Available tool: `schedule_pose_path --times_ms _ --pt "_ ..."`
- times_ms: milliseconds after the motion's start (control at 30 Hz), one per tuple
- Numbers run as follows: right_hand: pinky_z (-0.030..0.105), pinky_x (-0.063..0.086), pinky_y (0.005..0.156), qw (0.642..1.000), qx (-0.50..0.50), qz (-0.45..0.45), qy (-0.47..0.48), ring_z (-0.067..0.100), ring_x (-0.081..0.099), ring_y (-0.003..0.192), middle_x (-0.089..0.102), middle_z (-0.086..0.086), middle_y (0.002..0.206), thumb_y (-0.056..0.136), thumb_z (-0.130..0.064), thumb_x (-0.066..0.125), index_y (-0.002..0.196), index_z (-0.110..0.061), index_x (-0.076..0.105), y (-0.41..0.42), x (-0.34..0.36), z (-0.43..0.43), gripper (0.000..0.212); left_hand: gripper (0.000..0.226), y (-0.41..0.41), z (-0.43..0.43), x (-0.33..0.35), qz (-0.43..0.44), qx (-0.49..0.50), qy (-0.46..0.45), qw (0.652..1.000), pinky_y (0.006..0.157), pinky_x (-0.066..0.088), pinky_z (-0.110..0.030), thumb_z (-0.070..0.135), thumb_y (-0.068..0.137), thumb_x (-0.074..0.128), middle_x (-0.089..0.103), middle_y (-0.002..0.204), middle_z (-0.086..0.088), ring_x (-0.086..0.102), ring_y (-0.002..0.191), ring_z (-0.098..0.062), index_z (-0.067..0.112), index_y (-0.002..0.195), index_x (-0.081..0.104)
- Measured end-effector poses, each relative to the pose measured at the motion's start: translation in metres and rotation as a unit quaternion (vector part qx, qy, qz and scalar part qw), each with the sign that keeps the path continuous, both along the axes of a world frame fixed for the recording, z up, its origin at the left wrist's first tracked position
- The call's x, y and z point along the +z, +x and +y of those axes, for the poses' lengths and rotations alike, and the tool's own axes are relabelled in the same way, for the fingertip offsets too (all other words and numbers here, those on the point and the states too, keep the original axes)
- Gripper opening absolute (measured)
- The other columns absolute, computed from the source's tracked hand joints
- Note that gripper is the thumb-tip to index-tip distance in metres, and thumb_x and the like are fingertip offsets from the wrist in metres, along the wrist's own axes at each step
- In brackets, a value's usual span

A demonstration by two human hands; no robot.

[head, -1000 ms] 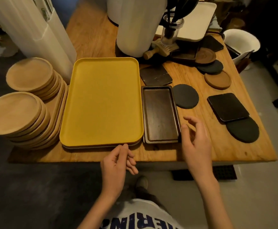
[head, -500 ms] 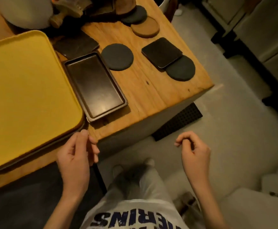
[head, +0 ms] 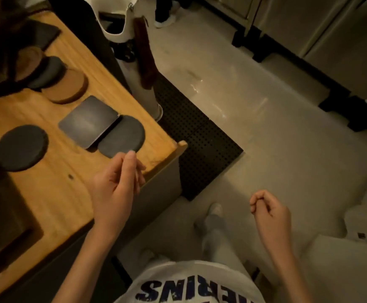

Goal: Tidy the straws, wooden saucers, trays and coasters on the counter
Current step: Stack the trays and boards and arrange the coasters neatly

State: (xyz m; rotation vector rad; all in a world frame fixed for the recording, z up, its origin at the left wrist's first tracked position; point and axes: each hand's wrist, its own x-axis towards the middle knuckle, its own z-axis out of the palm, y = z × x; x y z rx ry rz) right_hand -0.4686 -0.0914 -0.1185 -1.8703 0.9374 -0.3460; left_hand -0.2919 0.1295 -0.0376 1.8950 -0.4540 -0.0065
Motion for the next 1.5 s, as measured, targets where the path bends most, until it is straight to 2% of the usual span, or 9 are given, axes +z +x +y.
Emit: schedule_pose_path --times_ms 267,367,433,600,767,933,1033,1267,1500 --pt "0.043 0.052 0.073 0.988 0.128 0.077 0.029 0.015 0.065 0.074 0.069 -0.008 0.078 0.094 -0.01 0.051 0.084 -0.03 0.06 0.076 0.009 -0.158 0.025 0.031 0.04 -0.107 -0.015 -0.056 0.114 0.092 0.988 0.047 0.048 -0.038 0.007 0.1 0.049 0.058 0.054 -0.002 0.058 0.047 -0.012 0.007 0.071 0.061" --pt "0.042 0.053 0.077 0.973 0.2 0.103 0.043 0.014 0.067 0.078 0.071 -0.012 0.082 0.094 -0.018 0.052 0.088 -0.037 0.061 0.12 0.006 -0.185 0.022 0.03 0.045 -0.119 -0.024 -0.058 0.156 0.098 0.981 0.044 0.047 -0.024 0.009 0.1 0.05 0.058 0.054 0.006 0.059 0.046 -0.006 0.014 0.072 0.06" --pt "0.035 0.052 0.073 0.96 0.253 0.111 0.045 0.009 0.067 0.079 0.07 -0.018 0.081 0.096 -0.019 0.052 0.088 -0.044 0.062 0.151 0.005 -0.192 0.028 0.028 0.046 -0.124 -0.027 -0.036 0.177 0.079 0.981 0.042 0.051 -0.03 0.01 0.101 0.049 0.061 0.055 0.002 0.061 0.045 -0.007 0.009 0.076 0.062" --pt "0.029 0.054 0.075 0.88 0.456 0.125 0.049 0.003 0.066 0.079 0.069 -0.021 0.084 0.098 -0.028 0.052 0.089 -0.05 0.06 0.237 0.02 -0.173 0.025 0.033 0.048 -0.133 -0.031 -0.049 0.246 0.118 0.961 0.041 0.047 -0.04 0.018 0.1 0.049 0.06 0.054 -0.002 0.058 0.045 -0.011 0.004 0.074 0.064" --pt "0.006 0.045 0.065 0.798 0.587 0.128 0.051 -0.01 0.062 0.083 0.069 -0.015 0.089 0.099 -0.03 0.052 0.097 -0.045 0.06 0.312 0.042 -0.146 0.018 0.039 0.052 -0.14 -0.035 -0.037 0.31 0.166 0.935 0.041 0.042 -0.039 0.02 0.098 0.048 0.054 0.051 -0.002 0.054 0.043 -0.015 0.003 0.065 0.061" --pt "0.01 0.045 0.06 0.686 0.707 0.172 0.021 -0.009 0.059 0.071 0.066 -0.012 0.087 0.102 -0.027 0.05 0.113 -0.033 0.06 0.381 0.068 -0.12 0.016 0.042 0.057 -0.15 -0.03 0.006 0.381 0.189 0.905 0.039 0.037 -0.03 0.024 0.096 0.049 0.049 0.047 0.004 0.046 0.04 -0.009 0.009 0.057 0.057" --pt "0.012 0.045 0.06 0.631 0.752 0.191 0.022 -0.008 0.057 0.066 0.064 -0.011 0.082 0.102 -0.029 0.05 0.113 -0.034 0.06 0.411 0.084 -0.11 0.016 0.047 0.061 -0.158 -0.027 0.043 0.443 0.195 0.874 0.038 0.033 -0.027 0.028 0.096 0.048 0.047 0.045 0.005 0.043 0.038 -0.007 0.011 0.053 0.055" --pt "0.004 0.045 0.064 0.59 0.781 0.205 0.006 0.002 0.063 0.084 0.07 -0.008 0.092 0.102 -0.03 0.047 0.108 -0.036 0.06 0.493 0.104 -0.081 0.016 0.047 0.081 -0.175 -0.009 0.129 0.556 0.166 0.804 0.043 0.035 -0.033 0.027 0.094 0.047 0.049 0.044 -0.001 0.045 0.04 -0.011 0.007 0.052 0.054" --pt "0.008 0.048 0.071 0.477 0.858 0.189 0.008 -0.007 0.064 0.089 0.07 -0.013 0.095 0.102 -0.029 0.049 0.108 -0.038 0.062 0.548 0.107 -0.03 0.017 0.044 0.108 -0.189 -0.002 0.175 0.671 0.123 0.71 0.049 0.044 -0.041 0.022 0.096 0.054 0.051 0.043 0.001 0.051 0.042 -0.012 0.01 0.053 0.057"
